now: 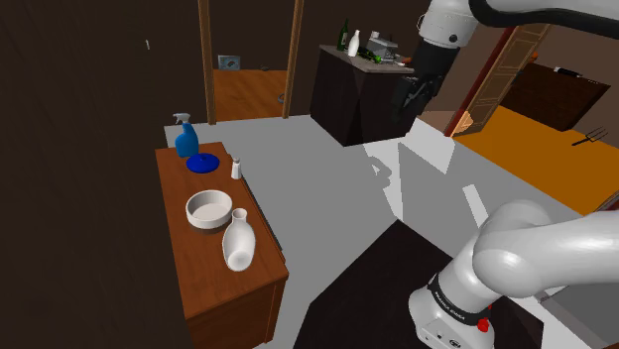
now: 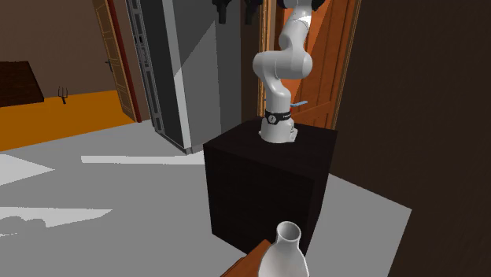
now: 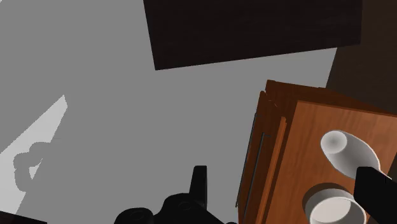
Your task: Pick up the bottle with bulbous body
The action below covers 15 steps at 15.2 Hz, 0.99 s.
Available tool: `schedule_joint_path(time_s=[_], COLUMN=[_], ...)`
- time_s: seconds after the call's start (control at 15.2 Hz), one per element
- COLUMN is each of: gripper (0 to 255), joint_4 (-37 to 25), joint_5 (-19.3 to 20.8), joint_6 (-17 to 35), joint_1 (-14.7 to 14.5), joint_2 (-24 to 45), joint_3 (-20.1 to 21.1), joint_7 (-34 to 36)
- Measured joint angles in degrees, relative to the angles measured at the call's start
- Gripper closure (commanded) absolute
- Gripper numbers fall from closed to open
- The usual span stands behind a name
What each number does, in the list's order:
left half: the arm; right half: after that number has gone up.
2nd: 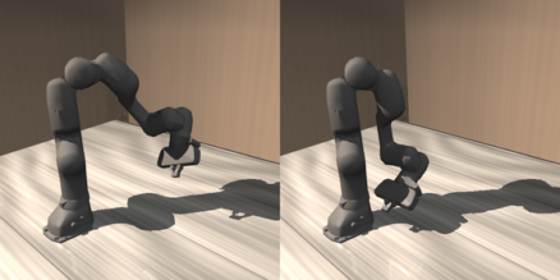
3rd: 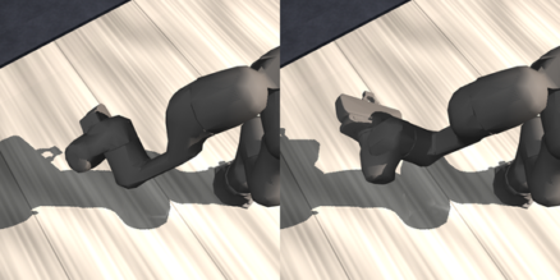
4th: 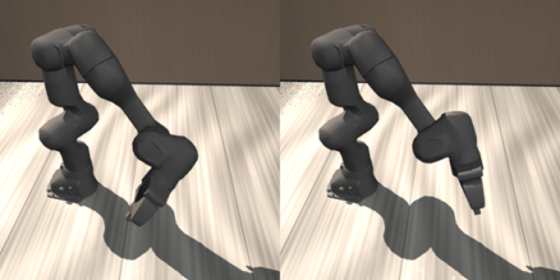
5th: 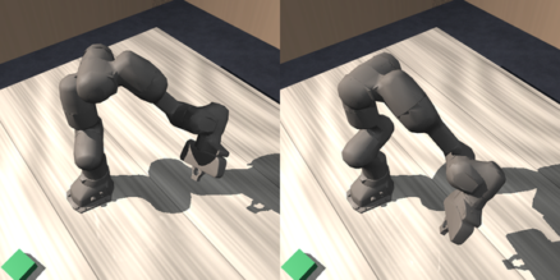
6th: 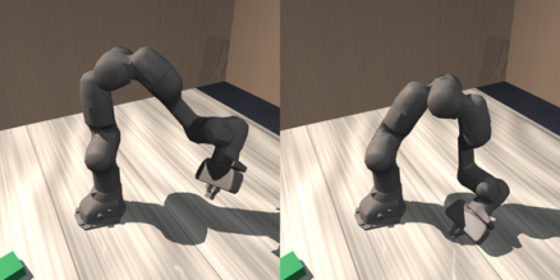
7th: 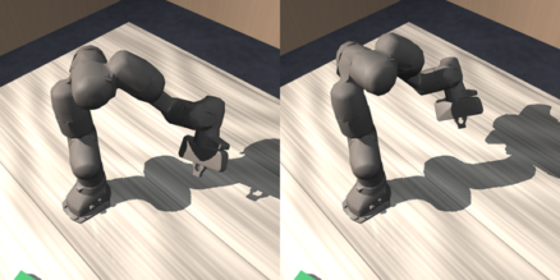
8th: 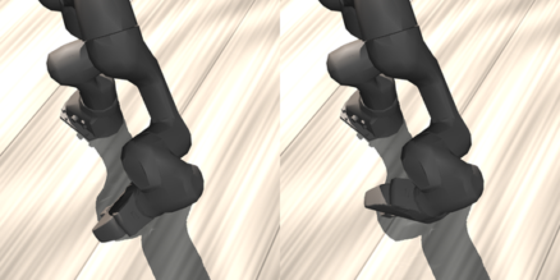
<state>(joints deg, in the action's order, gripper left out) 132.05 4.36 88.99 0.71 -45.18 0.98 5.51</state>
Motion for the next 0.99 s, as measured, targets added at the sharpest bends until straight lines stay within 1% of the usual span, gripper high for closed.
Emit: schedule_joint_path(time_s=[0.2, 0.59, 0.73, 0.99], gripper=[0, 0, 0, 0], joint_4=[1.0, 5.3, 5.7, 7.1], joint_5=[-0.7, -3.0, -3.8, -5.0], joint_6=[1.5, 11.4, 15.5, 21.7], joint_1=[-0.3, -1.5, -2.0, -2.8], joint_2=[0.6, 6.3, 10.0, 14.7], joint_3=[0.9, 3.9, 5.5, 7.8], joint_7=[1.1, 5.1, 7.0, 9.9])
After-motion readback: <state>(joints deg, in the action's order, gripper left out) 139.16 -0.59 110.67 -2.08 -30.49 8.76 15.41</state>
